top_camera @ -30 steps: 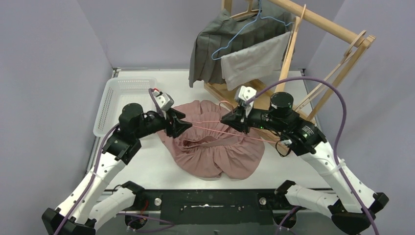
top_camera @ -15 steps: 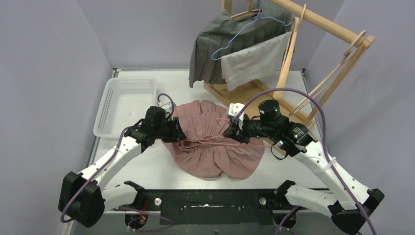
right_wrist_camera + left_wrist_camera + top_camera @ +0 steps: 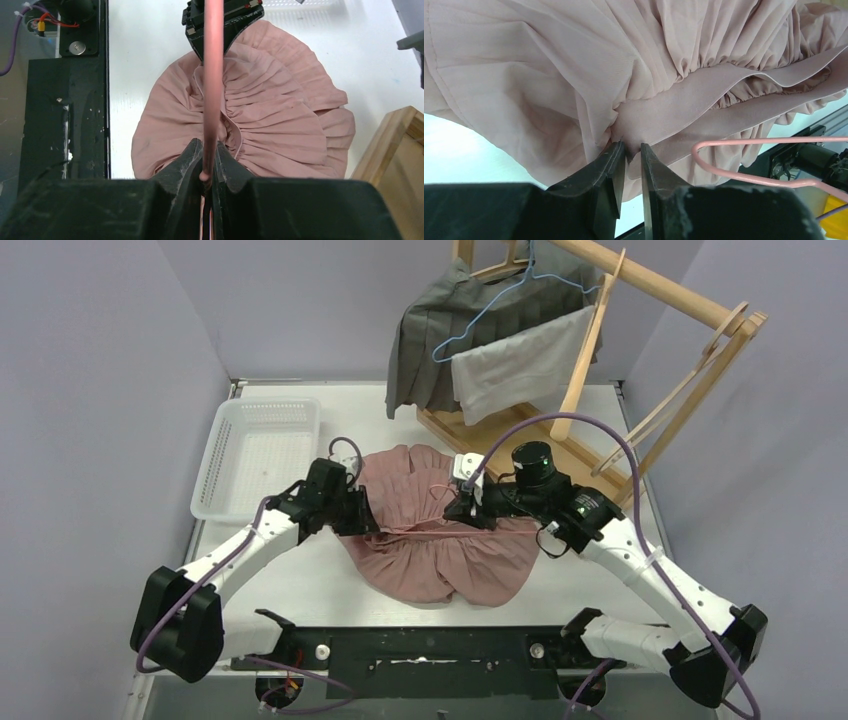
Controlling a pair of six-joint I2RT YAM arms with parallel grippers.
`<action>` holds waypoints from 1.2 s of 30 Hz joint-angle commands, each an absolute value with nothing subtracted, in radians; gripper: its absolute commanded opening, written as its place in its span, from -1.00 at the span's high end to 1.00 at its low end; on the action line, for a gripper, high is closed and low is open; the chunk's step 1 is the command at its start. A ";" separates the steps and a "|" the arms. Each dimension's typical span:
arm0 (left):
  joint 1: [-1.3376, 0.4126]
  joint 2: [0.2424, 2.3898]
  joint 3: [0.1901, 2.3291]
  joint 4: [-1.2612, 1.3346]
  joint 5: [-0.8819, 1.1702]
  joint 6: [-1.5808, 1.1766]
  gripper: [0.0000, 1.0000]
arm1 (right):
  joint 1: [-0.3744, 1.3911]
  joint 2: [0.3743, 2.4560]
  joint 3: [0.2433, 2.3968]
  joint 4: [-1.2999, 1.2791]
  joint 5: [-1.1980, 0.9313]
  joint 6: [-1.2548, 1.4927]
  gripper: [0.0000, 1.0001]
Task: Place the skirt on the hanger
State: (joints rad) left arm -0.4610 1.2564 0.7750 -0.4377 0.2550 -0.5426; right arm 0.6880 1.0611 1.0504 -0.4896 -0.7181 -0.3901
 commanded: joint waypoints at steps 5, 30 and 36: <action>-0.456 1.251 0.822 -0.433 0.246 -0.538 0.99 | 0.691 1.109 1.110 -0.456 -0.801 -0.464 1.00; -0.456 1.180 0.930 -0.413 0.302 -0.767 1.00 | 0.709 1.128 0.887 -0.007 -0.544 -0.231 1.00; -0.455 1.151 0.922 -0.313 0.303 -0.925 1.00 | 0.754 1.095 0.807 0.142 -0.466 -0.132 1.00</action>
State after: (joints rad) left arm -0.4610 1.2015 0.8780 -0.4366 0.2840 -0.7929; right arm 0.7177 1.1492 0.8261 -0.0795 -0.5579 -0.2153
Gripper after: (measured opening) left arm 0.010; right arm 0.076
